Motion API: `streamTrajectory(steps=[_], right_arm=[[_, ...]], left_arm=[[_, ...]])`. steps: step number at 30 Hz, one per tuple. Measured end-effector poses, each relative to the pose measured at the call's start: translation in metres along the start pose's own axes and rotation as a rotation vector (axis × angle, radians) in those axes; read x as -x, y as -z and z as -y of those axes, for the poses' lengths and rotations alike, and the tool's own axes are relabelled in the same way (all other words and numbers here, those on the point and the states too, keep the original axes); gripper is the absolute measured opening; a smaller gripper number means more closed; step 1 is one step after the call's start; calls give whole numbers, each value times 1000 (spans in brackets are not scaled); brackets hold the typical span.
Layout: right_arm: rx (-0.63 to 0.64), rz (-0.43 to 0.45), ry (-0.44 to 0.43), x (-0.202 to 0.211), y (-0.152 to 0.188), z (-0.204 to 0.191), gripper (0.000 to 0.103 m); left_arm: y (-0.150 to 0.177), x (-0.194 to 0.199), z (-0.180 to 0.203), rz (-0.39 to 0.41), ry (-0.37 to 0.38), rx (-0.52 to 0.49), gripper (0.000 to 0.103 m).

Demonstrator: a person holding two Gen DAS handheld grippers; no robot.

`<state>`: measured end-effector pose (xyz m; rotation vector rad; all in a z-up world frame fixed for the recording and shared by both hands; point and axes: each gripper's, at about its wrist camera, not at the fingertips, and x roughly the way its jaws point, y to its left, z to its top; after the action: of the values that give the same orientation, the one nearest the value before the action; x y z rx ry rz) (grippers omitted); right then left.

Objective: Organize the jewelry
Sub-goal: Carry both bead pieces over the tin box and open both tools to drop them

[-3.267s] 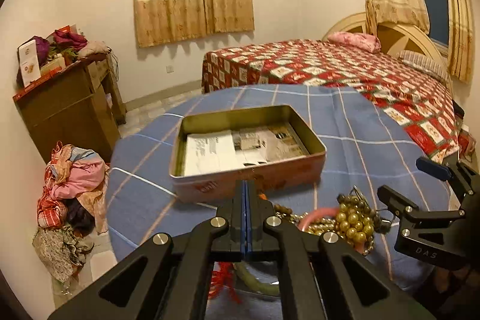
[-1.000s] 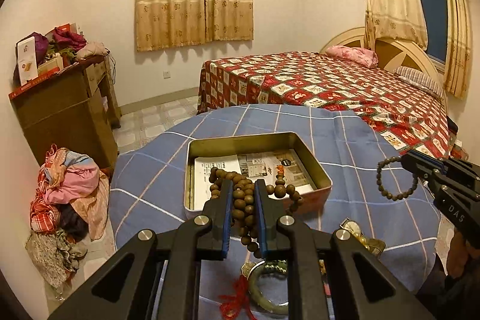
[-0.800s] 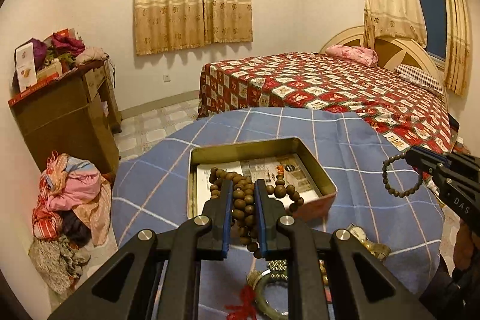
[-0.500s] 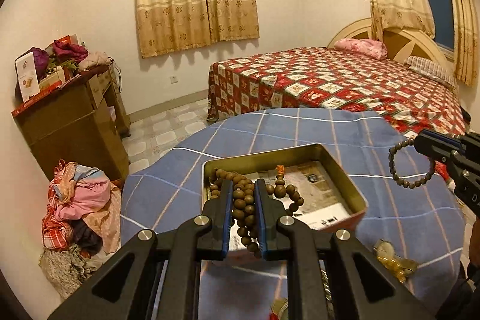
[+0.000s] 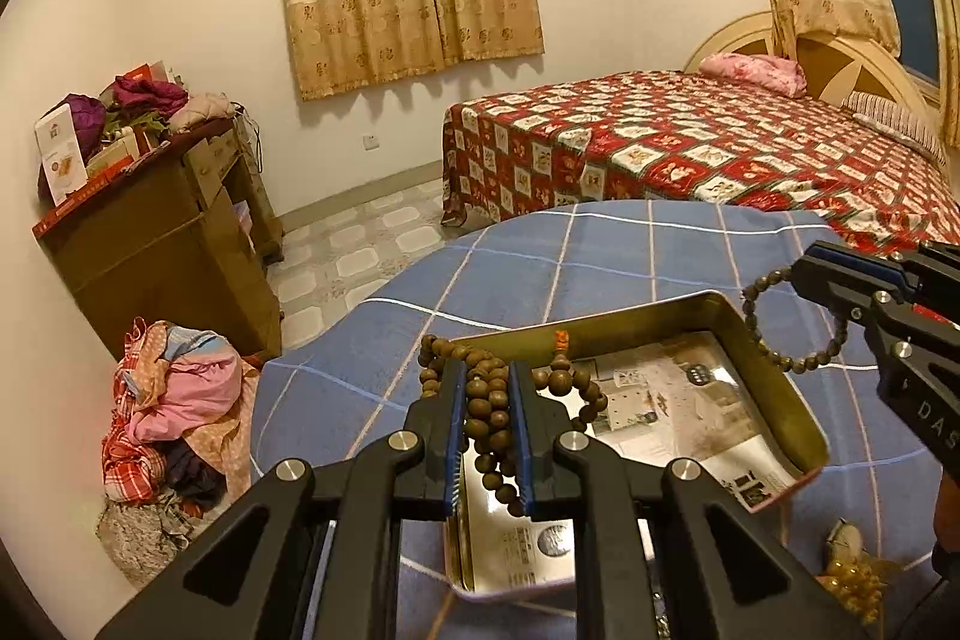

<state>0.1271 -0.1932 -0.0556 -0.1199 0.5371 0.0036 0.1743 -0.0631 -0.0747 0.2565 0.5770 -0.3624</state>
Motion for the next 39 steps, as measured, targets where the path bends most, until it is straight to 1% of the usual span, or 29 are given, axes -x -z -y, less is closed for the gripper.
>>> streamTrajectory(steps=[6,11,15,23,24,25,26,27,28,29,30,31,32,39], right_arm=[[38,-33,10,-21,-2,-11,12],[54,-61,26,-35,-1,-11,12],[74,-71,26,-40,0,-15,12],[63,-102,25,-49,1,-14,13],[62,-104,24,-49,1,-14,14],[64,-105,22,-49,2,-14,21],[66,-103,19,-49,1,-14,34],[70,-94,18,-47,2,-15,43],[72,-82,25,-44,2,-16,61],[72,-67,33,-41,2,-16,66],[73,-60,35,-38,2,-16,66],[74,-62,37,-37,2,-16,66],[76,-66,39,-36,2,-16,66],[43,-77,55,-31,7,-7,66]], left_arm=[[-2,-17,4,-24,-20,-22,14],[-3,-24,7,-29,-31,-44,14],[-4,-32,8,-42,-36,-56,14],[-3,-38,11,-51,-52,-83,15],[-3,-39,11,-51,-59,-87,15],[-3,-39,13,-52,-61,-97,15],[-3,-40,15,-52,-74,-113,16],[-3,-40,15,-53,-90,-122,25],[-2,-40,17,-55,-110,-130,34],[-2,-39,16,-49,-121,-128,58],[-2,-35,15,-32,-129,-124,78],[-1,-30,14,-7,-140,-122,81],[-1,-27,14,8,-139,-122,81],[-2,-26,11,-8,-153,-122,81]])
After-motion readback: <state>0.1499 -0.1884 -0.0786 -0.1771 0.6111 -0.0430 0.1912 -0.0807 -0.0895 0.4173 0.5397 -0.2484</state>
